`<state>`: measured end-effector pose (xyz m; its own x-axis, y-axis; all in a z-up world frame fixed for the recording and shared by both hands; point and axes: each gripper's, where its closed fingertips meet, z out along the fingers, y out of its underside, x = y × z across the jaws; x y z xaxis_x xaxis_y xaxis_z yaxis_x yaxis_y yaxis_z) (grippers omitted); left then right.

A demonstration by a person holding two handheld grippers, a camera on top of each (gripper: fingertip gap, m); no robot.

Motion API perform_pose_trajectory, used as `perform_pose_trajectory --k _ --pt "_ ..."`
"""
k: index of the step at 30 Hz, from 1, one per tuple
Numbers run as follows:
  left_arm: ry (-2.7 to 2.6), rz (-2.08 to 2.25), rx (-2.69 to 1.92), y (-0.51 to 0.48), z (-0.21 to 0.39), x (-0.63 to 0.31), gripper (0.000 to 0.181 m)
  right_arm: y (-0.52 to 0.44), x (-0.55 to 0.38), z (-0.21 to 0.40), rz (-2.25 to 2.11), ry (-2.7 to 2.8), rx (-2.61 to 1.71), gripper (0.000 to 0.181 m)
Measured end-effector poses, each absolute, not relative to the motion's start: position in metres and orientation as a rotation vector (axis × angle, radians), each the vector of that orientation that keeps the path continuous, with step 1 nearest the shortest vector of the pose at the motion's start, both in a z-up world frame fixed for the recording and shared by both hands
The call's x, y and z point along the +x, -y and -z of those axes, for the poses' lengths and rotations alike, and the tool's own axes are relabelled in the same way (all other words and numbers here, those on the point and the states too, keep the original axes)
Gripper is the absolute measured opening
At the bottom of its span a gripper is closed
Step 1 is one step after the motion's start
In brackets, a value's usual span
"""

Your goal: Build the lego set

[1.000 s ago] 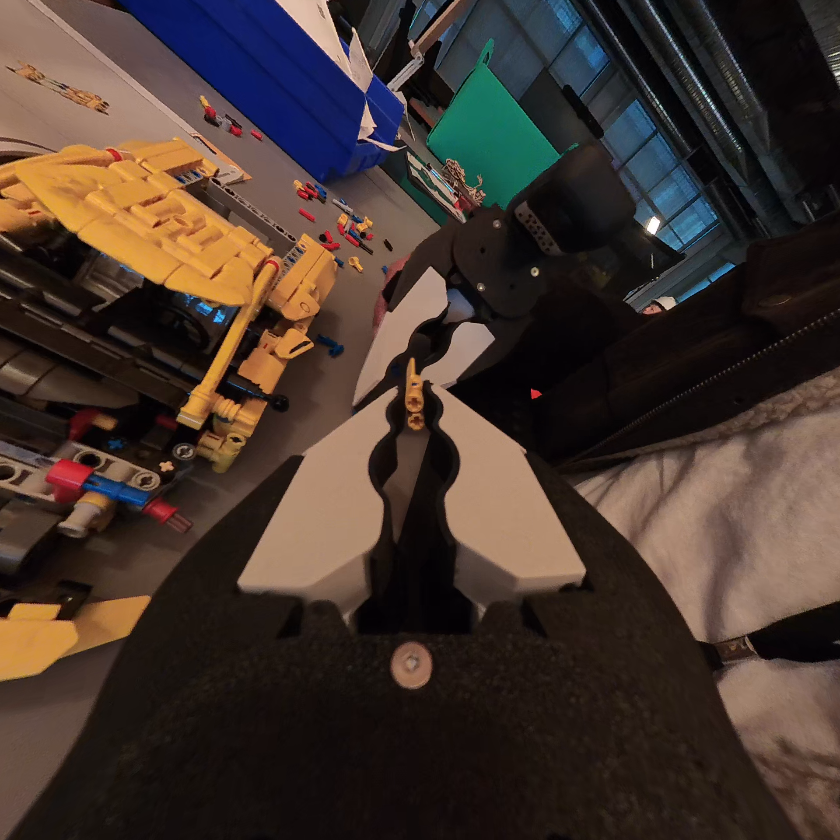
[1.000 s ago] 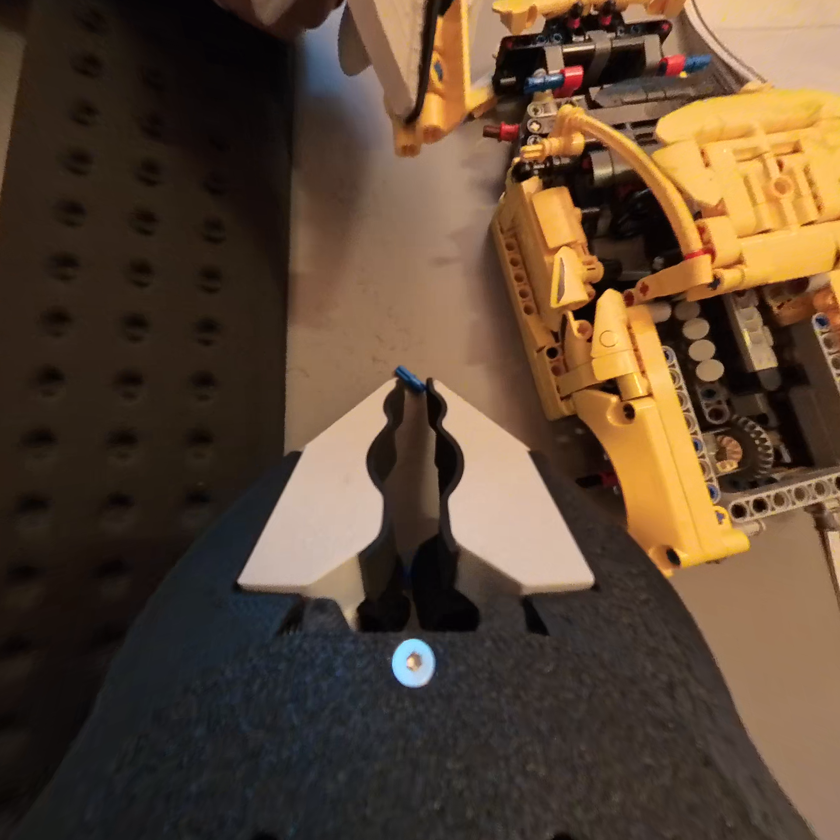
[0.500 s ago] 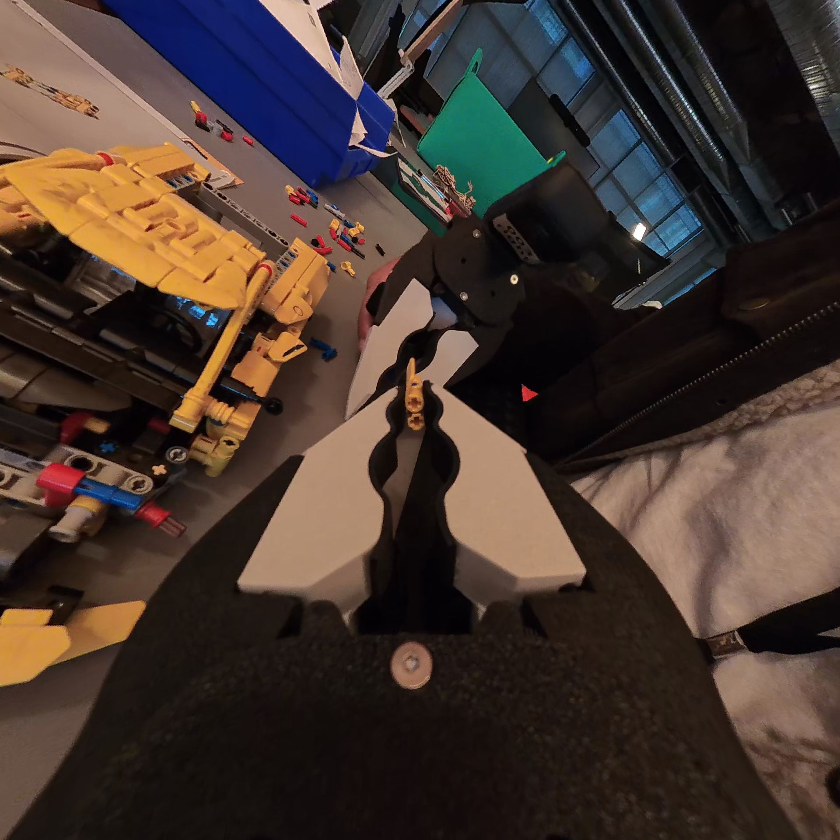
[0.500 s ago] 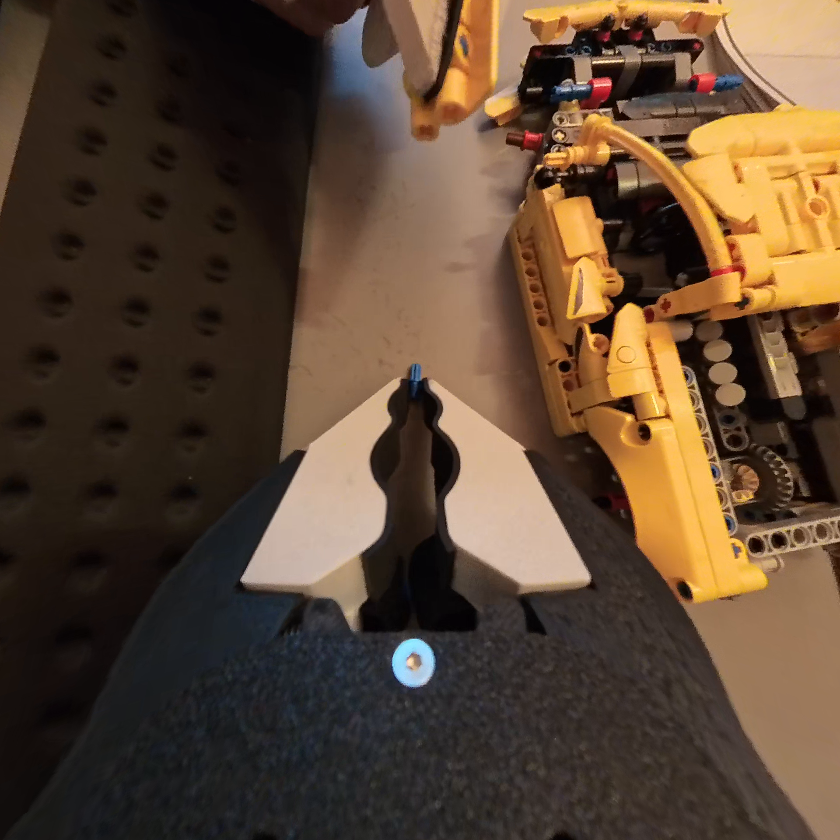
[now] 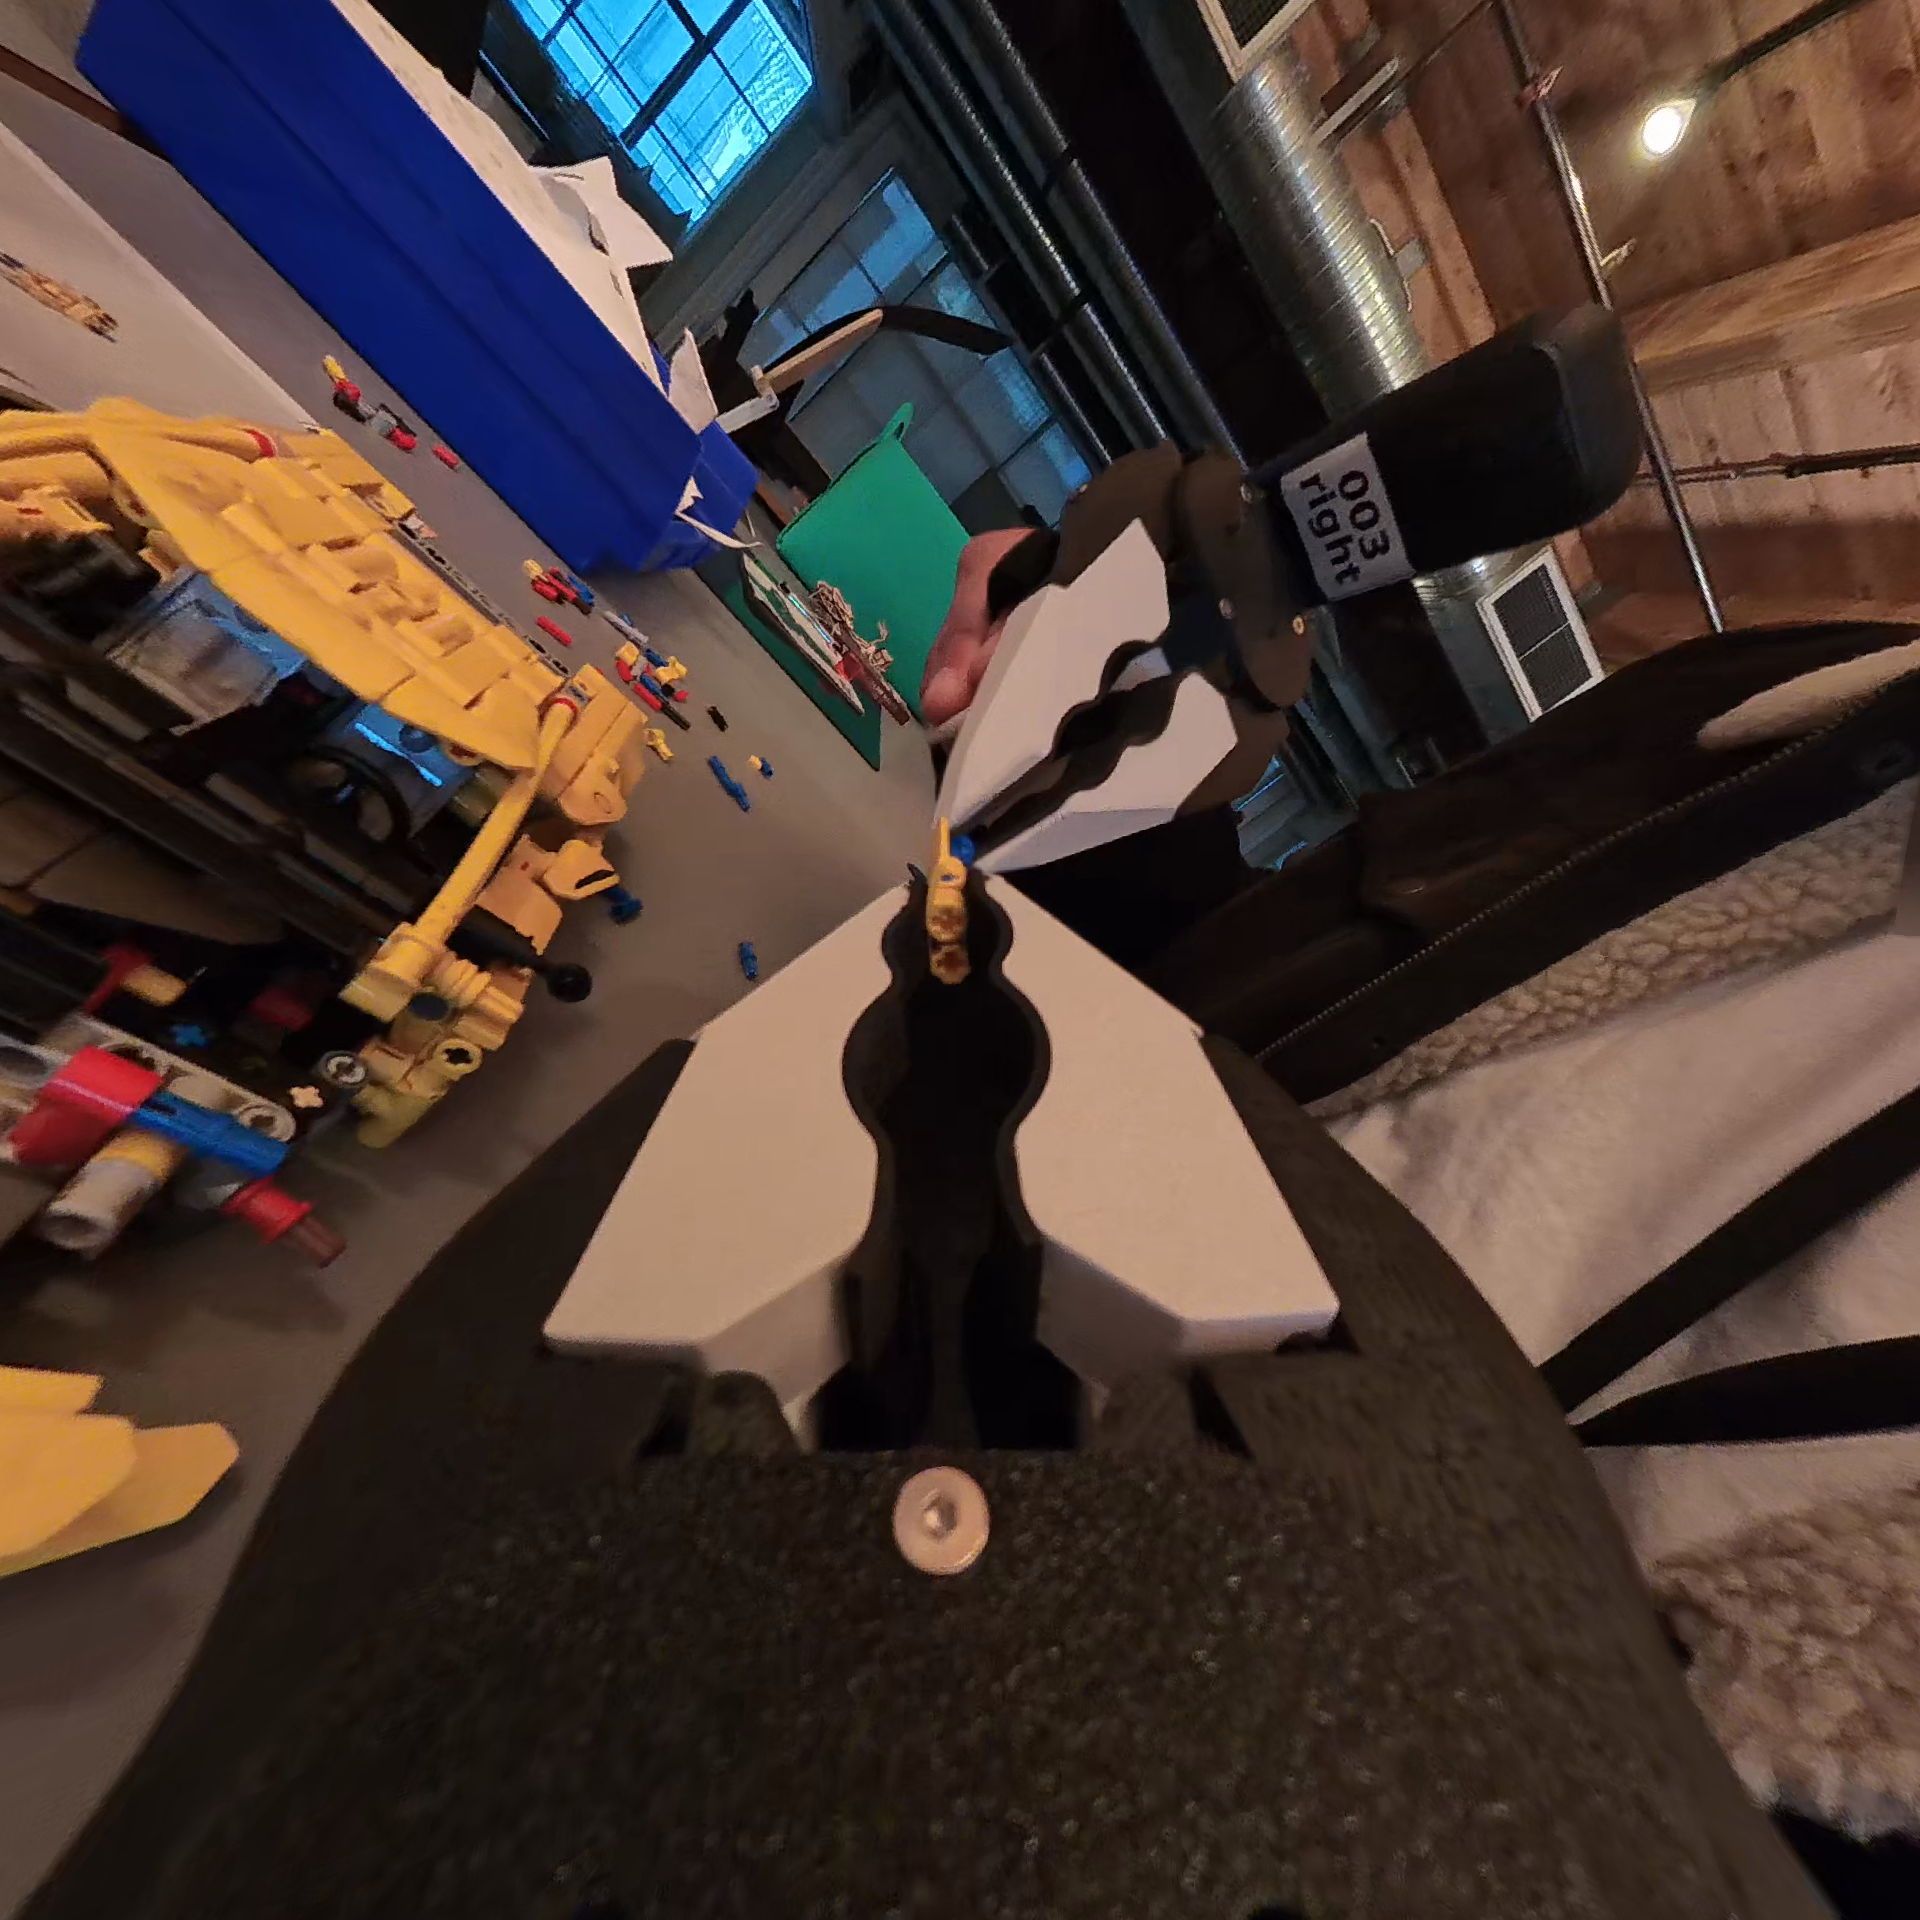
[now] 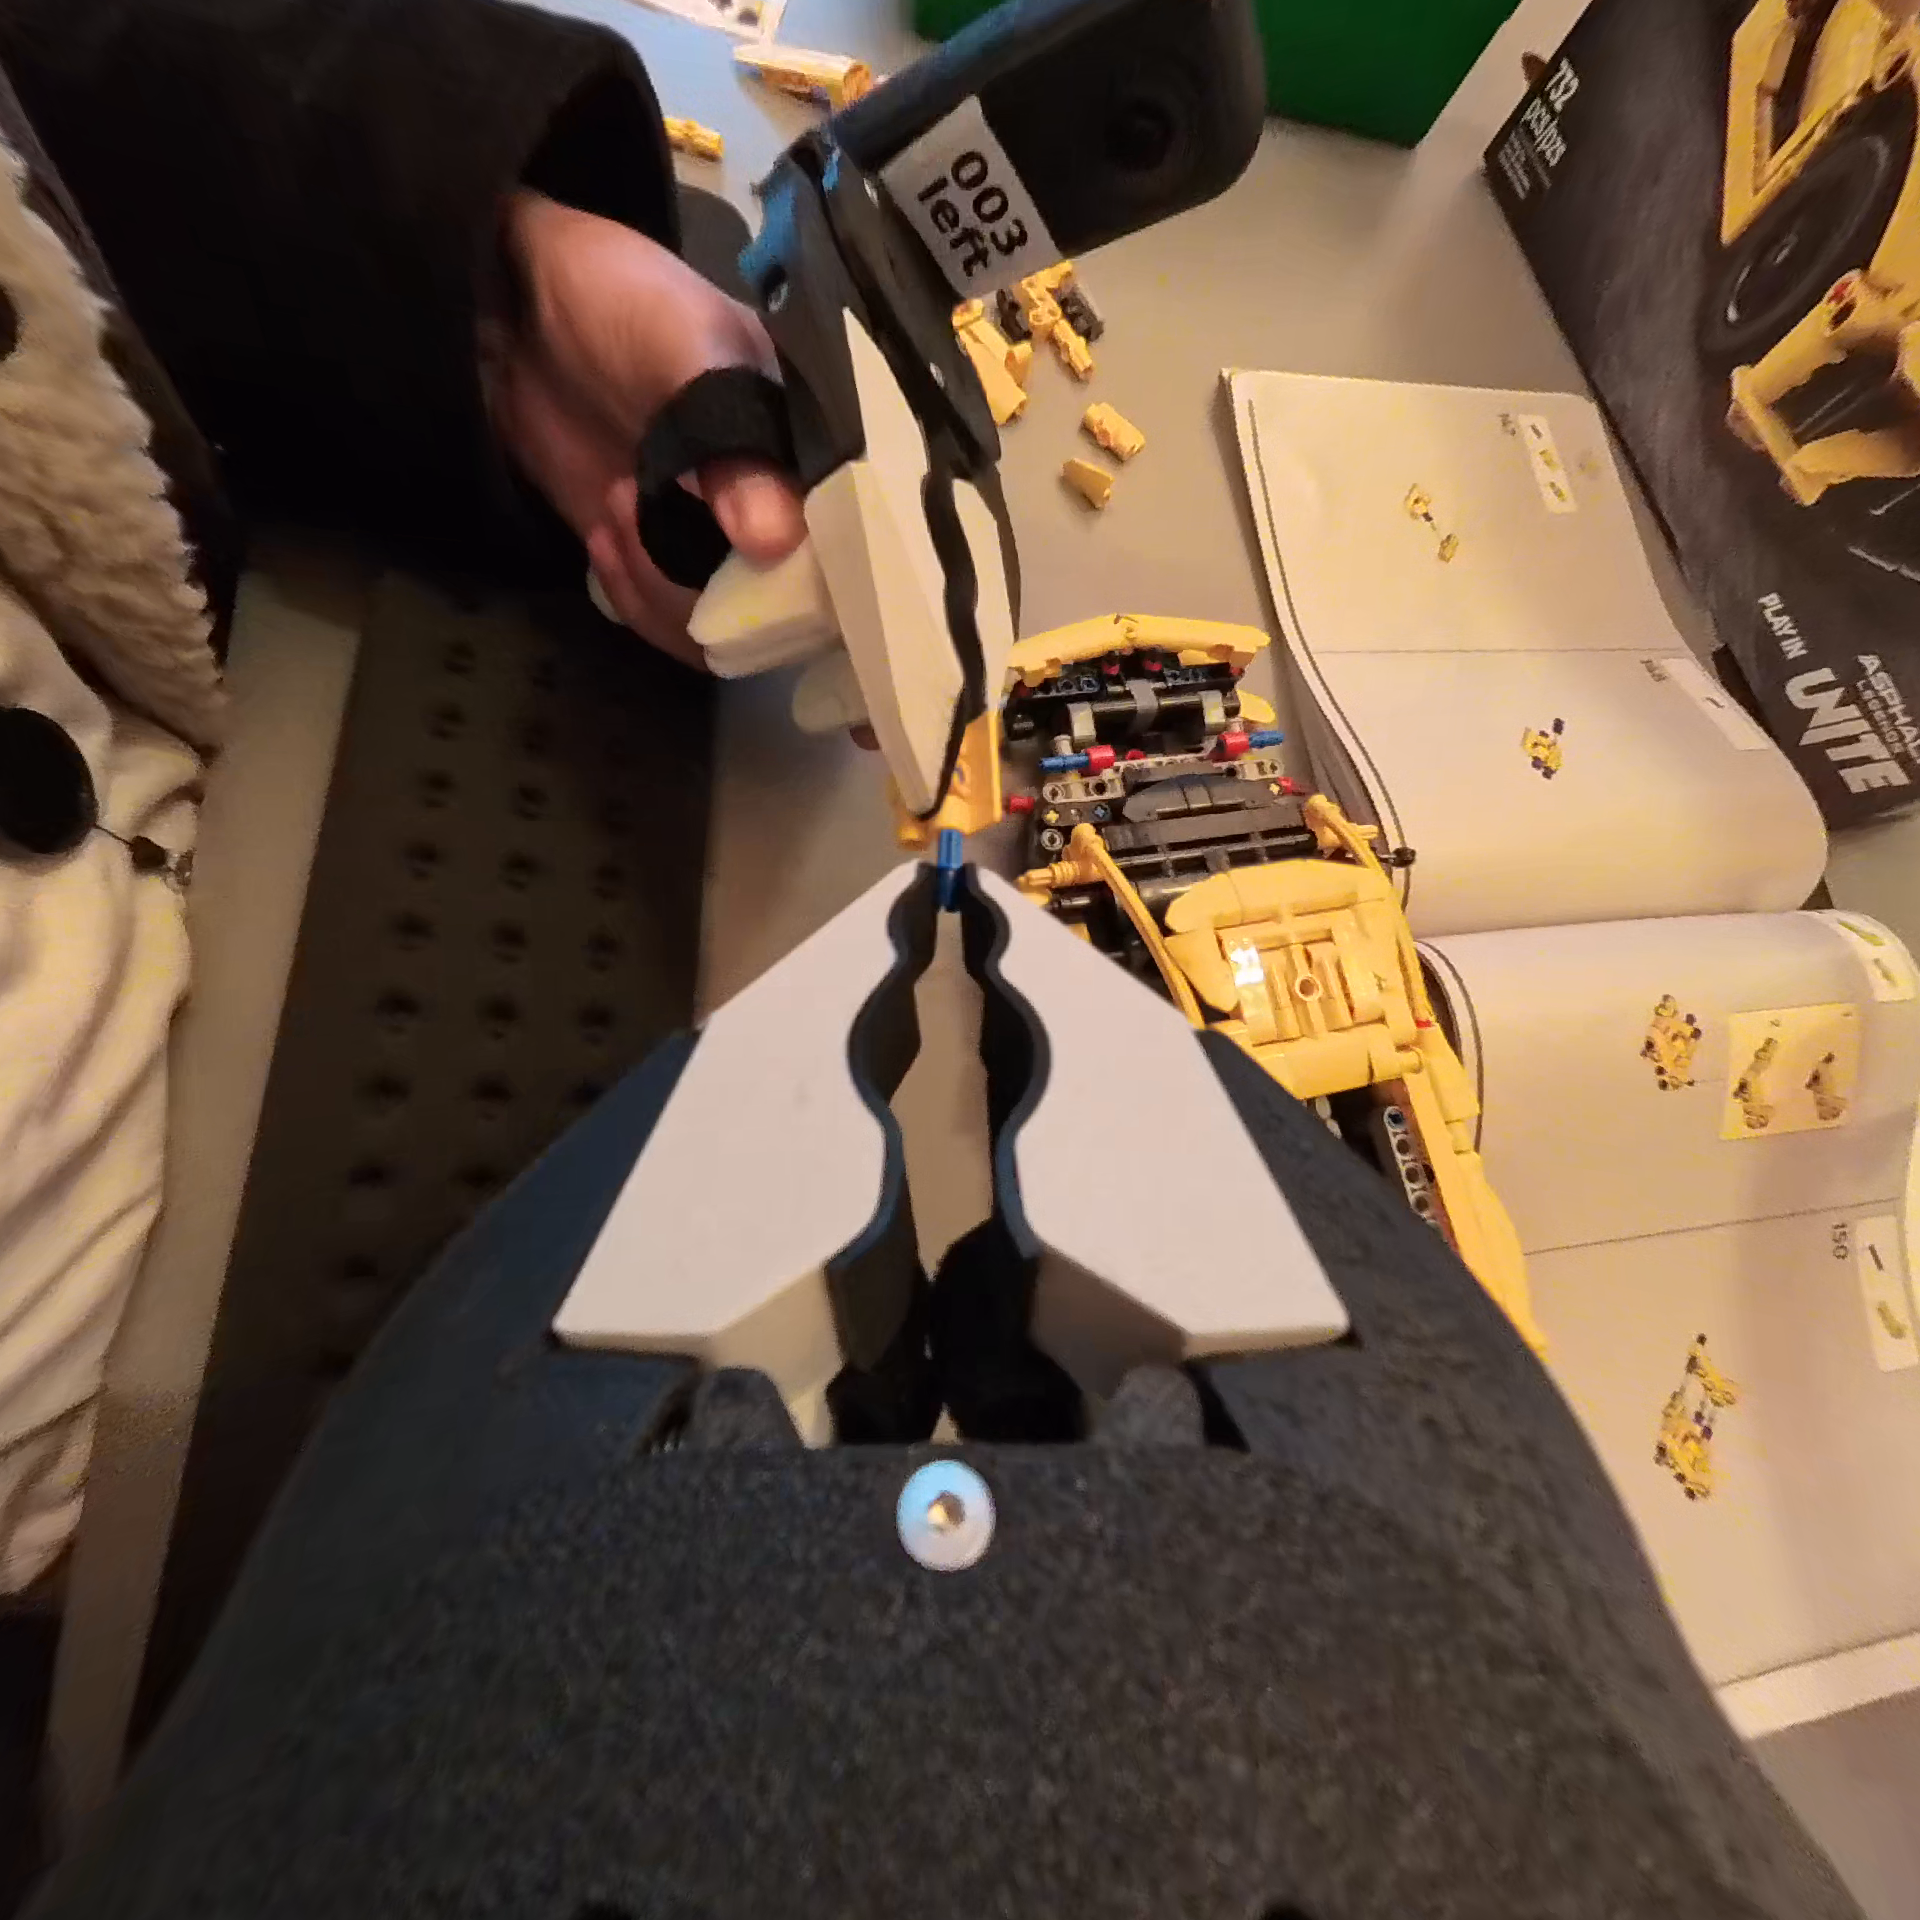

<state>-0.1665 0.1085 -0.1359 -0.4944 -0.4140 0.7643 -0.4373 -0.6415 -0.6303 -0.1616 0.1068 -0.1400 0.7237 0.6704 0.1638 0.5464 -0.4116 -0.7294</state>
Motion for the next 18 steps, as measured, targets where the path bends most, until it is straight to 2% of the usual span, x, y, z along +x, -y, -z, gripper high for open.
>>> perform_pose_trajectory --k 9,18 --pt "1.357 -2.32 1.615 -0.1078 0.1419 -0.1642 0.006 -0.1075 -0.1593 0.1511 -0.148 0.978 -2.164 0.003" --pt "1.446 -2.347 1.565 -0.1014 0.1379 -0.1677 0.007 -0.1004 -0.165 0.1467 -0.462 0.855 -2.152 0.003"
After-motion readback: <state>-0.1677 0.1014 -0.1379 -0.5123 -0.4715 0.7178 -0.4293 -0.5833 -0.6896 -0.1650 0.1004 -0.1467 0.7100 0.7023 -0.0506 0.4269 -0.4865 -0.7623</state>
